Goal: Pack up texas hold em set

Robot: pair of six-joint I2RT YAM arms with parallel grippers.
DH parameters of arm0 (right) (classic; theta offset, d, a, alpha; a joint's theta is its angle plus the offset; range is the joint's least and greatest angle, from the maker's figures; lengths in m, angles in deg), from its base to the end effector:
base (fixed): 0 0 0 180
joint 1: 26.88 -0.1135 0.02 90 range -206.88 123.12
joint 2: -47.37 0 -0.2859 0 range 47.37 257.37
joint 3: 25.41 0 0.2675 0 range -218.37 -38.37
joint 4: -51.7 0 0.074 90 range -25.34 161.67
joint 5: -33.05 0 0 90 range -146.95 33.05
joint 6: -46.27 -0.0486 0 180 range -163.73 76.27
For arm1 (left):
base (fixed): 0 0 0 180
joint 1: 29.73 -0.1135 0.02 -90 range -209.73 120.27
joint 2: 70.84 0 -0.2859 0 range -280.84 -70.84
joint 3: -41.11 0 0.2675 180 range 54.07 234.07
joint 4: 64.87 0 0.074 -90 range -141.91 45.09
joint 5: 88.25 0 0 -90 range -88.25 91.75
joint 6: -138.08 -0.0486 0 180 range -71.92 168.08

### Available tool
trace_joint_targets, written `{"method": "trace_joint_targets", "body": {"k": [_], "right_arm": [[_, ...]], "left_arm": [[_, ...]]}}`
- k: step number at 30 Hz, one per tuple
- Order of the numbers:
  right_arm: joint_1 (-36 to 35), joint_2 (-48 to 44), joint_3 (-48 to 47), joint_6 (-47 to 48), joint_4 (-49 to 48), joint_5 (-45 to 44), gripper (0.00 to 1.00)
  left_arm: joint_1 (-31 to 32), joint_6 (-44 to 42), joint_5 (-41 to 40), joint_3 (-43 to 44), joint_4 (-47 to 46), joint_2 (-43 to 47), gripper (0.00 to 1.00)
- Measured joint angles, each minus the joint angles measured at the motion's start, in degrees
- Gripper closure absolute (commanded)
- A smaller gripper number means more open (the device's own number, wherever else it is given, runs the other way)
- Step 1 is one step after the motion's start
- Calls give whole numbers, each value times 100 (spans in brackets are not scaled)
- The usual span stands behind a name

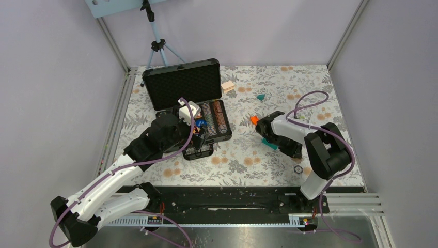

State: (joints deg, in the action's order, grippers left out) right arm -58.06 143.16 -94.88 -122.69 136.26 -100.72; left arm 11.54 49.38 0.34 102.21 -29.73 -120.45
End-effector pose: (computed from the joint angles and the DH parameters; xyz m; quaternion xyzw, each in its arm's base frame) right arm 0.2311 0.1005 0.1774 0.3078 0.8617 -0.3477 0.2043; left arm 0.1580 -0.1371 0.3354 0.2797 0.7888 -0.1890 0.5136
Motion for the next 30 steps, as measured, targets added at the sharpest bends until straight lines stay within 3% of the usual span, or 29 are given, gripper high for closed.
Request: {"method": "trace_joint_targets", "body": {"k": [16, 30], "right_arm": [[739, -83, 365, -199, -238, 249, 100], [745, 658, -24, -299, 168, 289, 100]], "left_arm": [[2, 2, 170, 0, -2, -83, 1], [2, 2, 232, 0, -4, -90, 1]]}}
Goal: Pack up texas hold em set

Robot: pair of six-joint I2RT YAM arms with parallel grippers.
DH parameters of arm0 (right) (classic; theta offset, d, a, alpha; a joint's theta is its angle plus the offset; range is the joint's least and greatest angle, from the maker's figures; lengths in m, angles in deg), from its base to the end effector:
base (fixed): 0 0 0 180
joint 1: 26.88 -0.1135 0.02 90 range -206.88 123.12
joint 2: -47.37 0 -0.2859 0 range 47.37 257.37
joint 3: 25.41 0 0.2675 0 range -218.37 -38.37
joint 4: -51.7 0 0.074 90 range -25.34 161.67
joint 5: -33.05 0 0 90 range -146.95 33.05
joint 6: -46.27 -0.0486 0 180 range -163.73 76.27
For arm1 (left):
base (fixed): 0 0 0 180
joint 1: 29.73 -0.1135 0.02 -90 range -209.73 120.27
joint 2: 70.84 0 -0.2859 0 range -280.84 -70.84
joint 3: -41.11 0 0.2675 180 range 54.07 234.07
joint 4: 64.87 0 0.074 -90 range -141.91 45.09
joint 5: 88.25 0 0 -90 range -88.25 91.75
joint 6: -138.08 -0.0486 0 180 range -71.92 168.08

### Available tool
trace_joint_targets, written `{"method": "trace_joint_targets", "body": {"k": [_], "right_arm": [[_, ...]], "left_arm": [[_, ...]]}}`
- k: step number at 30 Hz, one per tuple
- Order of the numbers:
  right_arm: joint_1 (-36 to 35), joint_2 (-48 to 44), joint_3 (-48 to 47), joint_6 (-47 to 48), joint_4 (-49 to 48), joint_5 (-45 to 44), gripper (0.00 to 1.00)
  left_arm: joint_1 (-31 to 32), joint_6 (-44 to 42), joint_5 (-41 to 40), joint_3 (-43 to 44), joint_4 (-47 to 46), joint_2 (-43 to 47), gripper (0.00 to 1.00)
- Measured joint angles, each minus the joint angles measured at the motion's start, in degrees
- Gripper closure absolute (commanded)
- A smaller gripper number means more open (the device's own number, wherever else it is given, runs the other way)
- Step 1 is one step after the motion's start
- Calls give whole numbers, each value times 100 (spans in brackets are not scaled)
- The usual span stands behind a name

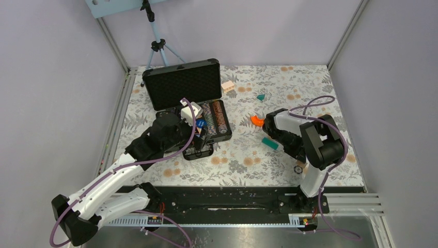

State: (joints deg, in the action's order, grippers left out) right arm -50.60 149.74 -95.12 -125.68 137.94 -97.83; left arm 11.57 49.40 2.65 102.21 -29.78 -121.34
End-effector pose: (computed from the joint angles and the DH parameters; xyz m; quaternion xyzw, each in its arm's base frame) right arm 0.2444 0.0726 0.1515 0.3654 0.8351 -0.3906 0.1282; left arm 0.1592 -0.1409 0.3325 0.2915 0.7888 -0.2028 0.5016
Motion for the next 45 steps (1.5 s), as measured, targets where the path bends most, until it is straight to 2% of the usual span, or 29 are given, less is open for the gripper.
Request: {"method": "trace_joint_targets", "body": {"k": [8, 15, 29, 33, 37, 45], "right_arm": [[-188, 476, -205, 2, 402, -4, 100], [-402, 455, -243, 85, 415, -4, 100], [-560, -1471, 870, 957, -1034, 243, 100], [-568, -1674, 514, 1480, -1331, 234, 100], [-568, -1606, -107, 2435, -2199, 481, 100], [-387, -254, -1478, 3807, -3510, 1589, 94]], "left_arm": [[0, -2, 4, 0, -2, -24, 1], [0, -2, 2, 0, -2, -24, 1], [0, -2, -2, 0, -2, -26, 1], [0, -2, -2, 0, -2, -44, 1], [0, -2, -2, 0, -2, -87, 1], [0, -2, -4, 0, -2, -111, 1]]}}
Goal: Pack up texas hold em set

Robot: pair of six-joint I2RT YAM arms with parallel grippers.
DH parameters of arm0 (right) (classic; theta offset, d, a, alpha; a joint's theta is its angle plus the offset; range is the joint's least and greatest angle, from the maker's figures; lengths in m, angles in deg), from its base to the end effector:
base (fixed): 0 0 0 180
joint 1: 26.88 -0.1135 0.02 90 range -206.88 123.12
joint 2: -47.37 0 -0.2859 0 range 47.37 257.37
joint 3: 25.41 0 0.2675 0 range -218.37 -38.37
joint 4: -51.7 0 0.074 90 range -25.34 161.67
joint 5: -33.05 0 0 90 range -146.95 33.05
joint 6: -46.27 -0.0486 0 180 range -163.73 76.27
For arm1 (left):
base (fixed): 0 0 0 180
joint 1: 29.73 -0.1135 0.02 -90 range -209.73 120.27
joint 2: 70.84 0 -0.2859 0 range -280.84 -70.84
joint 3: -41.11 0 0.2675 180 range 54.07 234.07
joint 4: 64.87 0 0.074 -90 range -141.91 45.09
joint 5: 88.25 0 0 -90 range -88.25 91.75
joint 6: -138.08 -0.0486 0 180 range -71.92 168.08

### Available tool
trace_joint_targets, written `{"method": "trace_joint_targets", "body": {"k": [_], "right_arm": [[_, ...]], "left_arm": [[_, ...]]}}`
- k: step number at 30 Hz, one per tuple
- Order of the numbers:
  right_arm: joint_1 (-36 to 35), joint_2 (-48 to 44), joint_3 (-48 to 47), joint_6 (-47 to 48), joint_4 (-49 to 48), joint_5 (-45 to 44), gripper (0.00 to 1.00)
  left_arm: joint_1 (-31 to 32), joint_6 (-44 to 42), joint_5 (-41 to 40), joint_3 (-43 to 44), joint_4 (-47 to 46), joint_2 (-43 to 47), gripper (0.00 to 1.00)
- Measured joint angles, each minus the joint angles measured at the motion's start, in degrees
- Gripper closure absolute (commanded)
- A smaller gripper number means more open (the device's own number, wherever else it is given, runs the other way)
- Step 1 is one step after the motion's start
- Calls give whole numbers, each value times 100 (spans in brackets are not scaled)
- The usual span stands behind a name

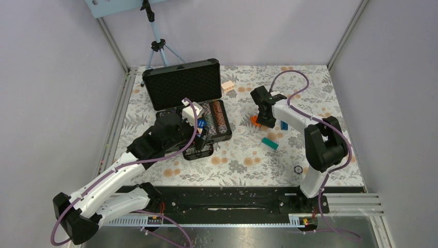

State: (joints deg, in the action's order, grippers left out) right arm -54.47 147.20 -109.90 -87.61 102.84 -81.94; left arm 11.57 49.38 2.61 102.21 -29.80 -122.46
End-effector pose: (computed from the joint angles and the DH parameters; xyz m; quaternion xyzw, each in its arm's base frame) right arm 0.3409 0.1550 0.2162 0.1791 0.9399 -0.0557 0.2852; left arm 0.1625 -0.1437 0.3287 0.2931 0.7937 -0.1995 0.4942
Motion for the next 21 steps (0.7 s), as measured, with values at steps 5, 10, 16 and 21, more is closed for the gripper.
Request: {"method": "trace_joint_targets", "body": {"k": [5, 10, 16, 21], "right_arm": [[479, 407, -92, 321, -302, 719, 79], [754, 522, -96, 472, -328, 1019, 39], [750, 518, -98, 614, -326, 1224, 18], [752, 184, -52, 651, -188, 1224, 18]], "left_arm": [[0, 0, 0, 0, 0, 0, 2], [0, 0, 2, 0, 0, -22, 2], [0, 0, 2, 0, 4, -37, 2], [0, 0, 4, 0, 2, -52, 2]]}}
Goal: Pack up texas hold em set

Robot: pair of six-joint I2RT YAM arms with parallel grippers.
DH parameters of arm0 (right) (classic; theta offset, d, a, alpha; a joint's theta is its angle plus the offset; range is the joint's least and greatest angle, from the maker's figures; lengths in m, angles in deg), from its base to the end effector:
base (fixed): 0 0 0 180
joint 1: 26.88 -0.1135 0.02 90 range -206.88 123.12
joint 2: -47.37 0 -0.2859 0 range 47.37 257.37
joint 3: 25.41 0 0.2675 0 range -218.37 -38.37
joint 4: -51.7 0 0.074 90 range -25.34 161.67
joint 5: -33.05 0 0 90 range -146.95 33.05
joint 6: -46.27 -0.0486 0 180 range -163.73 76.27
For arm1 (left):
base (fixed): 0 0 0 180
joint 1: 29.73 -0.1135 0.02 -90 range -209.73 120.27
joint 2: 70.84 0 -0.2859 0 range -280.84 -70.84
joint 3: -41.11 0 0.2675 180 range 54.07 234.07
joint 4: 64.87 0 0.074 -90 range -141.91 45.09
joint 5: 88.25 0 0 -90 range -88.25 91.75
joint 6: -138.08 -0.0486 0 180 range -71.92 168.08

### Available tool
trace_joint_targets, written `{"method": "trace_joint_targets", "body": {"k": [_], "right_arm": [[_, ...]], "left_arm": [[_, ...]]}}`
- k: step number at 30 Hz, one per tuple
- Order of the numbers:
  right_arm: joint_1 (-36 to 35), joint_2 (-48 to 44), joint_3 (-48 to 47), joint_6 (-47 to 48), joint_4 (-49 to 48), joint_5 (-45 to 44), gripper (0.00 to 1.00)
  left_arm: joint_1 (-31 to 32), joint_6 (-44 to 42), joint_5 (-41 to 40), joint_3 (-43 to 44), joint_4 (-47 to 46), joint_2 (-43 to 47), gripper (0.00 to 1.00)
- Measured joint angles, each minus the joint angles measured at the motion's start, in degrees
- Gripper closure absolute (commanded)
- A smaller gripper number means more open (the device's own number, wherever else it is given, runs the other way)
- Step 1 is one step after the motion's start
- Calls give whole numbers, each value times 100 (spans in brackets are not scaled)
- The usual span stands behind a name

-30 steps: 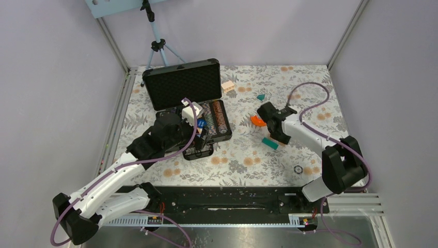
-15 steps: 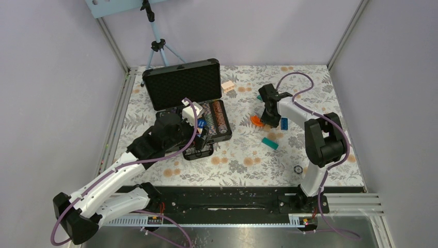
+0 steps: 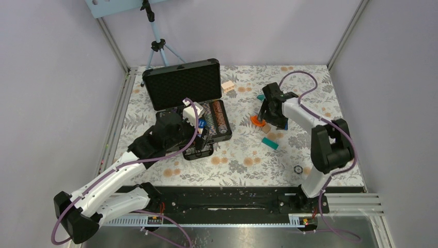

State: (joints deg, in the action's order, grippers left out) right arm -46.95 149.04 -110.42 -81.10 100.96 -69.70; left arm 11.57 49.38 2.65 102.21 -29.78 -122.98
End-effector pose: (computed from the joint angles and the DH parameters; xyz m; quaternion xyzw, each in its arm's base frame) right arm 0.3640 0.1216 0.2060 0.1691 0.9574 0.0044 0.2340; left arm 0.1639 -0.1450 0.3269 0.2941 0.7960 -0.1983 0.4904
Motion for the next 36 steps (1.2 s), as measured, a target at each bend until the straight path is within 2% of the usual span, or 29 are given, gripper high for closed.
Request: {"method": "trace_joint_targets", "body": {"k": [3, 6, 12, 14, 18, 24, 30, 36], "right_arm": [[-2, -549, 293, -48, 68, 55, 11], [-9, -981, 737, -111, 83, 236, 8], [-109, -1259, 1871, -501, 63, 332, 17], [-120, -1434, 2116, -796, 57, 310, 17], [-118, -1956, 2319, -2004, 190, 173, 16], [-129, -2750, 2994, -4087, -363, 157, 15], [-131, -2568, 2955, -5731, -225, -15, 15], [-131, -2363, 2863, -6972, -122, -302, 16]], "left_arm": [[0, 0, 0, 0, 4, -11, 2], [0, 0, 0, 0, 4, -11, 2], [0, 0, 0, 0, 2, -11, 2], [0, 0, 0, 0, 4, -11, 2], [0, 0, 4, 0, 4, -11, 2], [0, 0, 9, 0, 4, -11, 2], [0, 0, 44, 0, 4, -11, 2], [0, 0, 48, 0, 4, -11, 2]]}}
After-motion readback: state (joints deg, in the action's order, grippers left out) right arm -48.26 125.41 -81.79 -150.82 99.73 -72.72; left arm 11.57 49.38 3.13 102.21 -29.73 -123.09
